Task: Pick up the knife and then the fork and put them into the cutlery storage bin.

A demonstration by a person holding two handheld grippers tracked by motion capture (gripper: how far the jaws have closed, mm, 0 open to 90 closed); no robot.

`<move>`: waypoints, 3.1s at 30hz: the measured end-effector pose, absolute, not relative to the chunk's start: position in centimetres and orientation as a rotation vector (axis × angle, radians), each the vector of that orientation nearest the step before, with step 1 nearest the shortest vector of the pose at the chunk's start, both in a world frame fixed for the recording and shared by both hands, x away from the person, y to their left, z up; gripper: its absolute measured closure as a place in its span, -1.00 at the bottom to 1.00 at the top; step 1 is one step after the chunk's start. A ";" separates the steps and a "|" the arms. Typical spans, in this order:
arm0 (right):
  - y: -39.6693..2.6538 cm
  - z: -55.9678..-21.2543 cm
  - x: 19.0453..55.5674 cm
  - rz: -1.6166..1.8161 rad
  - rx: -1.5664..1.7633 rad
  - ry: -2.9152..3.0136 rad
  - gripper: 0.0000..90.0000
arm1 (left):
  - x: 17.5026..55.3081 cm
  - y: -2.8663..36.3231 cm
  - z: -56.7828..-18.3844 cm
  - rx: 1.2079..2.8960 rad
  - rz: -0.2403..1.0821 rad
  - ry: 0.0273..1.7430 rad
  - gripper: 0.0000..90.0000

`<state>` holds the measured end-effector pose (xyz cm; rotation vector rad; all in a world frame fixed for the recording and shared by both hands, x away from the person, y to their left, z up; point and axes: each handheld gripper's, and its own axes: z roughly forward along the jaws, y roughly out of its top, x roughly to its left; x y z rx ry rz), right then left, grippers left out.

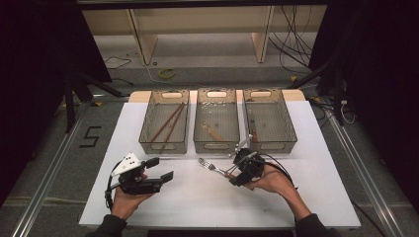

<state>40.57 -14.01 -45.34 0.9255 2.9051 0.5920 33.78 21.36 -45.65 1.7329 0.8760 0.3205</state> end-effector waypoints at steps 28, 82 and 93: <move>-12.6 -46.1 40.6 0.467 0.791 2.919 0.59 | 33.8 21.3 -45.7 1.737 0.319 0.875 -0.58; -15.8 -40.9 40.5 0.924 0.776 2.800 0.73 | 33.8 21.4 -45.7 1.735 0.320 0.876 -0.58; -19.0 -39.0 41.4 1.108 0.916 2.631 0.73 | 33.8 21.4 -45.7 1.730 0.321 0.886 -0.58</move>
